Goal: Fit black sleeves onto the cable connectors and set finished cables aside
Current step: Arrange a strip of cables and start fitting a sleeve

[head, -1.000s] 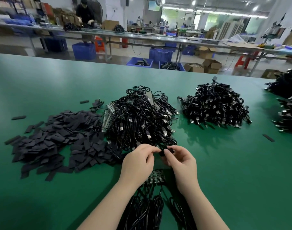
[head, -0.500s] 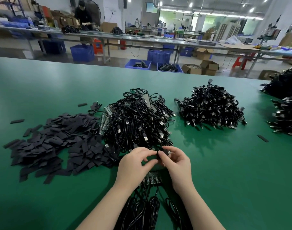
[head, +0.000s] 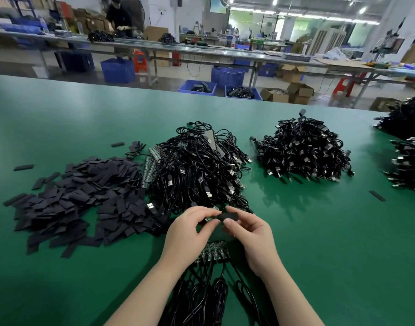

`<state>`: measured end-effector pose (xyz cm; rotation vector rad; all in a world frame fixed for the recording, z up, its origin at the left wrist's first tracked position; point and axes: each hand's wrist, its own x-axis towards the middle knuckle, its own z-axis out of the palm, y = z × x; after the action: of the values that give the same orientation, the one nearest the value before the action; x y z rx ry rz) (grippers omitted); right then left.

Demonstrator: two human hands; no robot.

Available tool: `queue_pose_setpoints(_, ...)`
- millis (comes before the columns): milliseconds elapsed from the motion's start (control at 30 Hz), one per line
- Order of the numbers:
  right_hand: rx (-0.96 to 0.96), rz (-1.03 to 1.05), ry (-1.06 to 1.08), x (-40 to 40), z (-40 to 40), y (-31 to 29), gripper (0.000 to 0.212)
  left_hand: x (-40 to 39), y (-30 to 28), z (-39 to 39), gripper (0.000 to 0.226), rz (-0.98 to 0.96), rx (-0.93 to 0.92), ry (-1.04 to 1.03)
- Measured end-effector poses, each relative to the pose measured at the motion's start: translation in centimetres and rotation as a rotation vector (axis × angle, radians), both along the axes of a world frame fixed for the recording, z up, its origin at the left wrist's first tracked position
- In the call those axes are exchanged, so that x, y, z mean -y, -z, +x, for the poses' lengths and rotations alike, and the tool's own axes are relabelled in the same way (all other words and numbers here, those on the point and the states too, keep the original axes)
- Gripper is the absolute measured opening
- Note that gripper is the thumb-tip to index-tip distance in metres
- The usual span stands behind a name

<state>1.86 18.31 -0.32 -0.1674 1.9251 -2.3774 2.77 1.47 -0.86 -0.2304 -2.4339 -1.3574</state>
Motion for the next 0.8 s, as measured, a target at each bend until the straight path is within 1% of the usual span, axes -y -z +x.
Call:
queue_pose_setpoints(67,-0.025,0.065,0.009,0.25,0.28,-0.16,0.025,0.01,-0.04,0.04,0.020,0.002,-0.006,-0.003)
queue_pose_setpoints(333,-0.064,0.100,0.099,0.74,1.02,-0.63,0.019,-0.21,-0.31,0.44,0.016,-0.024,-0.021,0.007)
queue_pose_setpoints(433,-0.076,0.100,0.126,0.76,1.05,-0.55,0.021,-0.18,-0.42,0.59,0.013,-0.035,-0.029,0.023)
queue_pose_setpoints(500,-0.061,0.085,0.155,0.68,0.88,-0.34,0.018,-0.09,-0.49,0.68,0.019,-0.003,-0.012,0.019)
queue_pose_setpoints(600,-0.023,0.065,0.195,0.55,0.56,-0.04,0.009,0.00,-0.38,0.69,0.030,0.042,0.035,-0.004)
queue_pose_setpoints(700,-0.014,0.060,0.202,0.56,0.26,0.12,0.007,-0.04,-0.27,0.68,0.033,0.053,0.039,-0.007)
queue_pose_setpoints(800,-0.017,0.047,0.199,0.54,0.15,0.15,0.007,0.07,-0.21,0.56,0.041,0.069,0.041,-0.010)
